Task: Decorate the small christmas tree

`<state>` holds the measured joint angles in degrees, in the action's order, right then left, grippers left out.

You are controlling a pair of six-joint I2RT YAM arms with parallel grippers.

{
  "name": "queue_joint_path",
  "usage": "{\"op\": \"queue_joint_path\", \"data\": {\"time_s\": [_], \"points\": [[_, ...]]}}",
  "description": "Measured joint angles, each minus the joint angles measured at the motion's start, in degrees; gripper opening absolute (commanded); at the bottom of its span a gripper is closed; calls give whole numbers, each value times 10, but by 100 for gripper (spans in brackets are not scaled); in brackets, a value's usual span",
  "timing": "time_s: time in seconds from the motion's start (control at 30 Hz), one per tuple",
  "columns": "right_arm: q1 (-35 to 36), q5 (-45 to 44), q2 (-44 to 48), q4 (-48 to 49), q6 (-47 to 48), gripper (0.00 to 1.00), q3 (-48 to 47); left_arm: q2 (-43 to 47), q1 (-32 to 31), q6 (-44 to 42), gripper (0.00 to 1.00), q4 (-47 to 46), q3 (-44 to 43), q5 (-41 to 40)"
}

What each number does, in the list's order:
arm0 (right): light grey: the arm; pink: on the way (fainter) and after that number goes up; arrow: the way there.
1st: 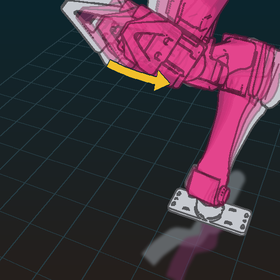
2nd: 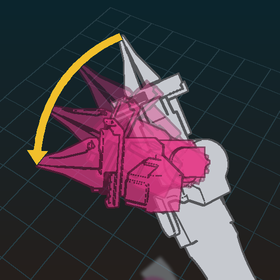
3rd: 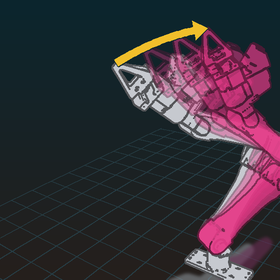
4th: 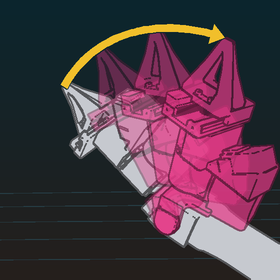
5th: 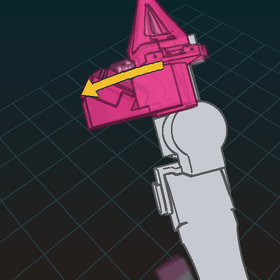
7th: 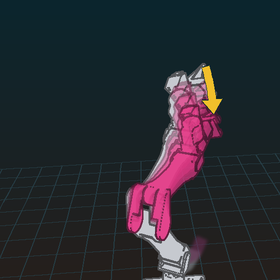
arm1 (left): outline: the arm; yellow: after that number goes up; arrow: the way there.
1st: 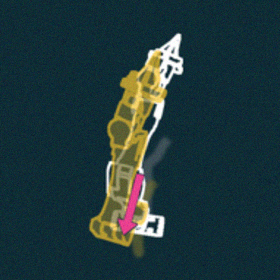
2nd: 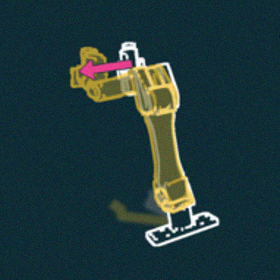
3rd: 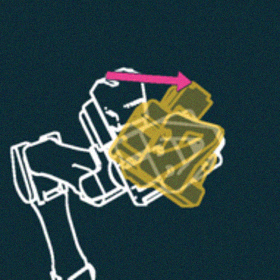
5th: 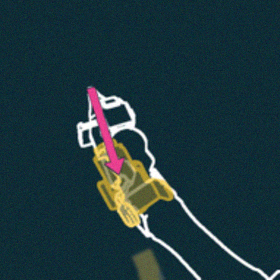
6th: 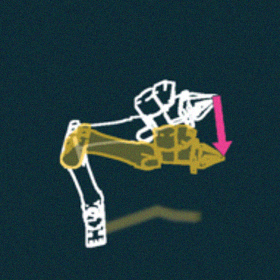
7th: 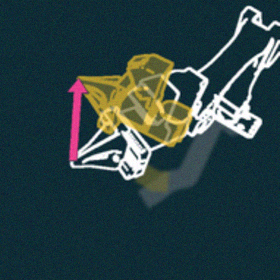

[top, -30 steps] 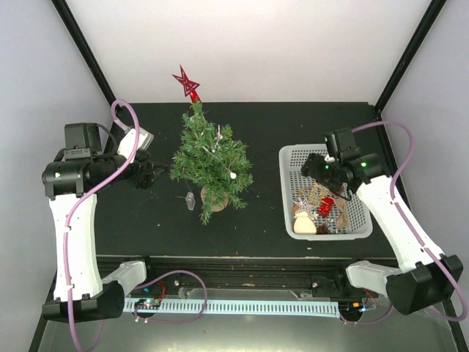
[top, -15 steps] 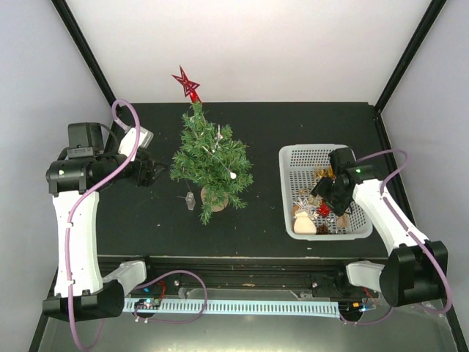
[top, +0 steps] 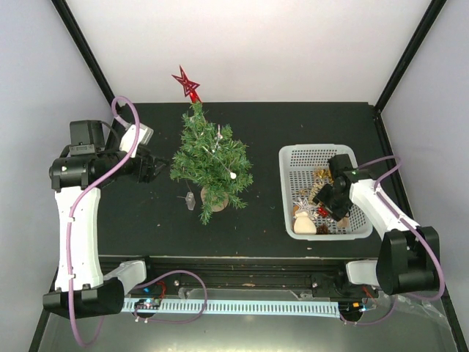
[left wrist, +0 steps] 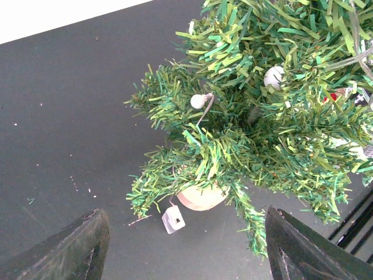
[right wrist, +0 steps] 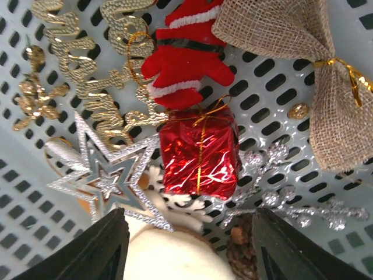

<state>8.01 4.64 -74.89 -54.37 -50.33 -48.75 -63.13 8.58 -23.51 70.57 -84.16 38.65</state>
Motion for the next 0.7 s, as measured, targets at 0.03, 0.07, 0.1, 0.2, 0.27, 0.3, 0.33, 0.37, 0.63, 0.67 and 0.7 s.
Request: {"op": "queue_joint_path", "data": {"time_s": [0.03,0.07,0.1,0.2,0.27,0.3,0.33,0.37,0.63,0.67,0.7], "points": [[-1,0,-3,6,0,56,4,0,1,0,74,-1,2,2],[-3,0,-5,9,2,55,7,0,1,0,74,-2,3,2],[-4,0,-8,12,2,55,11,-1,2,1,73,-3,3,3],[-8,0,-16,21,3,55,17,-5,4,2,74,-8,4,6],[-10,0,-20,27,5,55,20,-6,5,2,74,-10,5,7],[-12,0,-22,30,5,55,21,-7,5,3,74,-13,8,9],[-13,0,-23,32,5,54,22,-7,5,3,74,-14,10,11],[-13,0,-24,33,5,54,23,-7,5,3,74,-14,12,12],[-14,-7,-29,42,18,39,23,-7,5,6,74,-16,22,21],[-14,-9,-29,42,20,37,23,-7,5,6,74,-17,22,21],[-14,-11,-29,42,23,36,23,-7,6,6,74,-17,23,21]]}}
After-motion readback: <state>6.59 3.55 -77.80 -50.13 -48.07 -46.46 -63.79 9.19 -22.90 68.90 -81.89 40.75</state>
